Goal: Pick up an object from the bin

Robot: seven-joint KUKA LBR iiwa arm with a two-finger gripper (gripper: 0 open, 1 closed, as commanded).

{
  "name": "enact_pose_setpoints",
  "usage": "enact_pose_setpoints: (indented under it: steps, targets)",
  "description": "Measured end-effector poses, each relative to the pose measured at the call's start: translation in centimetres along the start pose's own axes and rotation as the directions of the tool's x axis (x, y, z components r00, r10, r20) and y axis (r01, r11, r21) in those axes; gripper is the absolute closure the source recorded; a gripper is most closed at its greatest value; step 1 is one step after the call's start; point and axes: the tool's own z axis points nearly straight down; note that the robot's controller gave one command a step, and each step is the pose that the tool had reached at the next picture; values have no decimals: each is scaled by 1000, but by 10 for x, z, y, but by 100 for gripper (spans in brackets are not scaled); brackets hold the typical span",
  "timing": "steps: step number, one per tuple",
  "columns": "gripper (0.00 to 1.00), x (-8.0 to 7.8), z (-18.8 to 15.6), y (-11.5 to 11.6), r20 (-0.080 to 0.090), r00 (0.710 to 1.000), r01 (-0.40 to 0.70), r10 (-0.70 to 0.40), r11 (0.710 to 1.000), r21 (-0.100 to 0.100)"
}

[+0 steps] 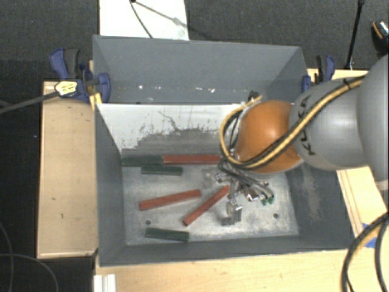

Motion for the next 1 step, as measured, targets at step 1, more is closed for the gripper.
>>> enact_pose_setpoints:
  steps: [1]
  targets:
    - [100, -1, -2, -3, 4, 1000, -8, 8, 1000, 3]
